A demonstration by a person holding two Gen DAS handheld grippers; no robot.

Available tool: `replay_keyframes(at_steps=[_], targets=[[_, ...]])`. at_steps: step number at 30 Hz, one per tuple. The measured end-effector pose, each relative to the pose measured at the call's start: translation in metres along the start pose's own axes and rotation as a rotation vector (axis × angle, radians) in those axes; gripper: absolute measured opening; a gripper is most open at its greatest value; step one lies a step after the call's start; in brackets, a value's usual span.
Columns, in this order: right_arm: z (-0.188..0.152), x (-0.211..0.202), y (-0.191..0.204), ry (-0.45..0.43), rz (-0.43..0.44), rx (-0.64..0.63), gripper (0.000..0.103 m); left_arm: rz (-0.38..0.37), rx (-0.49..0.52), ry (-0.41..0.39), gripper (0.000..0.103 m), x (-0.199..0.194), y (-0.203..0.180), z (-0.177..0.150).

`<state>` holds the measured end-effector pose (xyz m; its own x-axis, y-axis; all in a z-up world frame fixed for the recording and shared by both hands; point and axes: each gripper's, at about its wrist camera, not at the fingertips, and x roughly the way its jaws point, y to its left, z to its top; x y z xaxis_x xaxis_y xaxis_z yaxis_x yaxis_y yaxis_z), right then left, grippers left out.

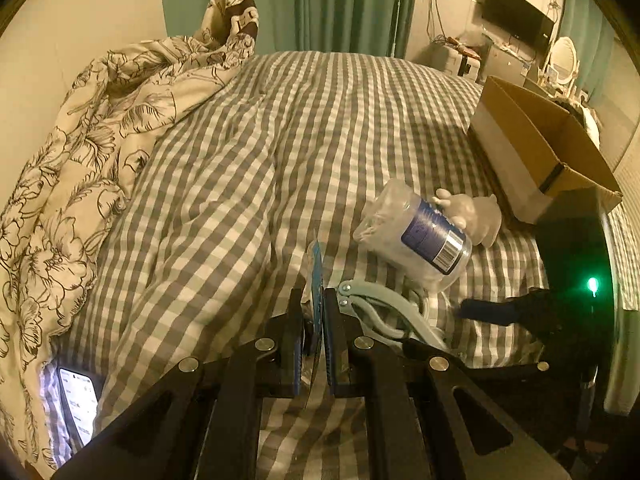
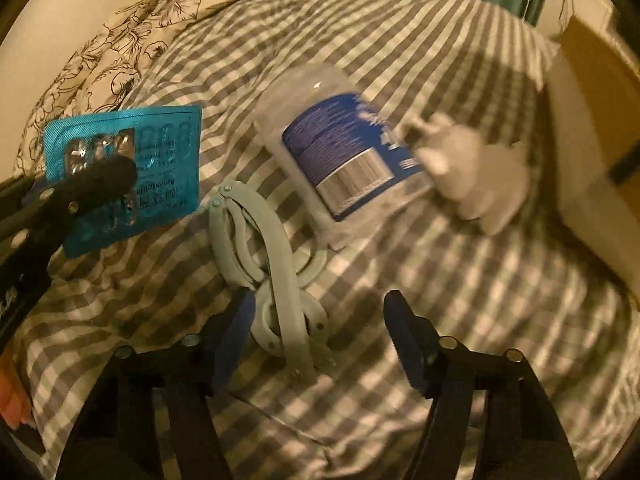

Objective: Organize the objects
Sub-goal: 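Grasp the teal blister pack with the left gripper while the right grasps the green clip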

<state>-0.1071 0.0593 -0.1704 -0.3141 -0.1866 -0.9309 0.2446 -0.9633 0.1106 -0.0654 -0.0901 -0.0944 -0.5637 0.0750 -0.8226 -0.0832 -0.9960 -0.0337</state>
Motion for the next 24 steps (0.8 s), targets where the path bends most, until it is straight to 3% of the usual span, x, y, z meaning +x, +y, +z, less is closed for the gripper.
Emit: replay_keyframes(at_steps=[1,10,12,18,21,24], targets=[[0.001,0.003,0.001,0.008,0.024,0.009,0.052,0.0,0.001,0.001,0.008,0.0,0.0,-0.001],[-0.014,0.004,0.021,0.024,-0.003,-0.04,0.036,0.015,0.021,-0.008,0.008,-0.012,-0.009,-0.008],[-0.02,-0.005,0.028,-0.008,-0.034,-0.065,0.027,0.016,0.025,-0.018,0.008,-0.019,-0.011,-0.01],[-0.038,-0.032,0.042,-0.065,-0.075,-0.106,0.024,0.016,0.024,-0.042,0.008,-0.041,-0.012,-0.014],[-0.047,-0.048,0.04,-0.099,-0.06,-0.063,0.022,0.018,0.03,-0.06,0.008,-0.054,-0.014,-0.016],[-0.049,-0.062,0.04,-0.134,-0.075,-0.039,0.009,0.024,0.044,-0.085,0.008,-0.068,-0.017,-0.016]])
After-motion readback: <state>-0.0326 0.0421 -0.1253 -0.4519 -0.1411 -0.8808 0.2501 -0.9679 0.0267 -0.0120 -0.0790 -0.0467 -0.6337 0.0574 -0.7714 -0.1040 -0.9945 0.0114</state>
